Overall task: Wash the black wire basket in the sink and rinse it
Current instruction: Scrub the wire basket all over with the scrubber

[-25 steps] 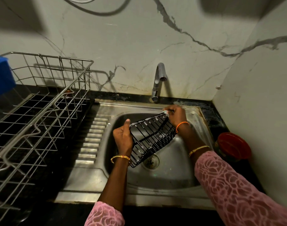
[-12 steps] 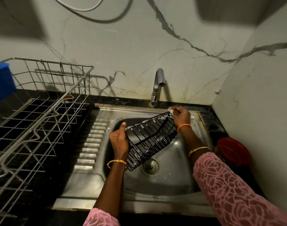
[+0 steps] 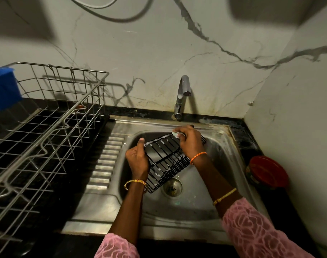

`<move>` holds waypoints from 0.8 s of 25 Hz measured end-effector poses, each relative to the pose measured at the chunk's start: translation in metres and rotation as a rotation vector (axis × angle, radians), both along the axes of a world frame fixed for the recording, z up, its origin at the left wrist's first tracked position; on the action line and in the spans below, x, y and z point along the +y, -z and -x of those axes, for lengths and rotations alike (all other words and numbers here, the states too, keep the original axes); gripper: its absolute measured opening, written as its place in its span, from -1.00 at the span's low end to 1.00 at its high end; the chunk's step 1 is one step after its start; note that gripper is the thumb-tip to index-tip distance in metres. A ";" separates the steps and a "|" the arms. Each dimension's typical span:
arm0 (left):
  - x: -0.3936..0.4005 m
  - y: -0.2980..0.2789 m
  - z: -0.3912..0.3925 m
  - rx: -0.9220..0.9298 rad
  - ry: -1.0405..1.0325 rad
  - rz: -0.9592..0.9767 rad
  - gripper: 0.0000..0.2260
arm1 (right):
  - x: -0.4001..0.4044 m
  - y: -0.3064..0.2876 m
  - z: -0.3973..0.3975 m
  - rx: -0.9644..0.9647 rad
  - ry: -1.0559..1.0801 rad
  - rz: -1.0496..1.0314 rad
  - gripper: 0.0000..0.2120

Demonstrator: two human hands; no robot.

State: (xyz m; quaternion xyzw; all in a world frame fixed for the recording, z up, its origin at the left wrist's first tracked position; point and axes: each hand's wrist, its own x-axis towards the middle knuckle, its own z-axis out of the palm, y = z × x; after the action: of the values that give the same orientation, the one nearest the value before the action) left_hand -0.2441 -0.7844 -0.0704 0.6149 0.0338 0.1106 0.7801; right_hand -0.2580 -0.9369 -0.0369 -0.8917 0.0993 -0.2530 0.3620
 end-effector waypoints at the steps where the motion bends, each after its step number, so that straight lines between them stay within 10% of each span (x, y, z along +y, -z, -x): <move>1: -0.001 0.000 0.000 -0.008 -0.001 -0.010 -0.57 | 0.011 -0.001 0.007 -0.019 -0.052 0.006 -0.77; 20: -0.012 0.007 0.004 -0.025 -0.001 -0.087 -0.54 | 0.004 0.008 0.034 -0.013 -0.039 -0.198 -0.86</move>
State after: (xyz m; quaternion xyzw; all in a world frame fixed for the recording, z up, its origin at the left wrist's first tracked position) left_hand -0.2477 -0.7963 -0.0771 0.6468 0.0196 0.1202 0.7528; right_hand -0.2917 -0.9331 -0.0453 -0.8515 0.1039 -0.2406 0.4541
